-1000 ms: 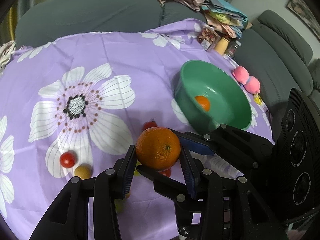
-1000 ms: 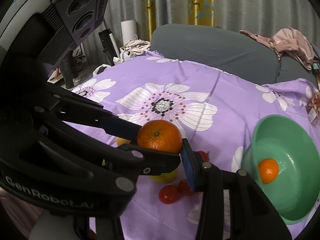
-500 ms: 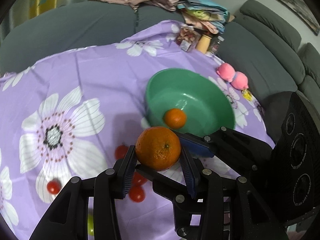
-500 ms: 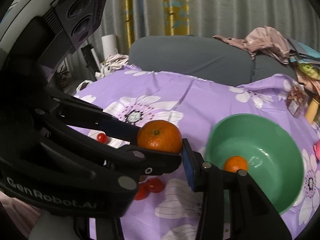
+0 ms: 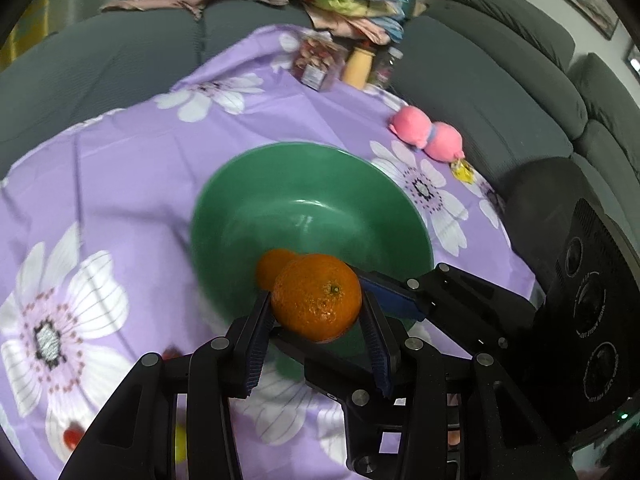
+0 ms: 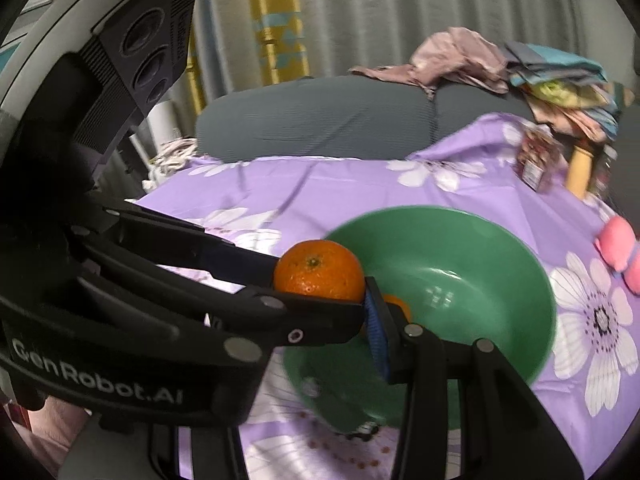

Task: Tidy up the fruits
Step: 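Carry the second orange with the right gripper into the green bowl and release, then withdraw the right tool from the bowl back over the remaining fruits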

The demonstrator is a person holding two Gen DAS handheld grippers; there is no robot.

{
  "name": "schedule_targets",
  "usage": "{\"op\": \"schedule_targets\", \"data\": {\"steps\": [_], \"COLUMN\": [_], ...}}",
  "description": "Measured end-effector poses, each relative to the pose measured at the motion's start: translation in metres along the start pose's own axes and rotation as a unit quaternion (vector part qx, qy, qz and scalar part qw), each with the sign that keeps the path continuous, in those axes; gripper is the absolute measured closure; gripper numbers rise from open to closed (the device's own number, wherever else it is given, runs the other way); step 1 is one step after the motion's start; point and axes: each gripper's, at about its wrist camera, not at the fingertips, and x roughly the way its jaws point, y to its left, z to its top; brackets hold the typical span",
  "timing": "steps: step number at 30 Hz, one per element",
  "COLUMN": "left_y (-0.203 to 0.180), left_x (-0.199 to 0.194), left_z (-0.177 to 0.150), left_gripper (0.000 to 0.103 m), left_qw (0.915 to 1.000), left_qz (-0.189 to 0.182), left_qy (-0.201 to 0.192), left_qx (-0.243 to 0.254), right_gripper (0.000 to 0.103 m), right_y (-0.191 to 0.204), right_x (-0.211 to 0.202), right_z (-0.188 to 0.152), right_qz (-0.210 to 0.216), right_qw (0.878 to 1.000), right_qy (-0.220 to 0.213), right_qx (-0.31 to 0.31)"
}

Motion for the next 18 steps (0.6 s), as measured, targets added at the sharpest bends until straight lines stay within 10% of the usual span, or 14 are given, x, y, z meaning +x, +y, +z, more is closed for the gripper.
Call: {"op": "schedule_targets", "data": {"steps": [14, 18], "left_y": [0.005, 0.013], "left_x": [0.025, 0.014], "left_z": [0.005, 0.006], "left_gripper": [0.059, 0.029], "left_qw": [0.9988, 0.9985], "left_qz": [-0.027, -0.022], "left_qy": [0.023, 0.005], "left_qx": [-0.034, -0.05], "right_gripper": [0.053, 0.039], "right_y": [-0.025, -0.027], "right_x": [0.017, 0.013], "right_z": [-0.009, -0.01], "right_qz": [-0.004, -0.01], "right_qw": [0.999, 0.999], "right_qy": [0.025, 0.018], "right_qx": [0.044, 0.049]}}
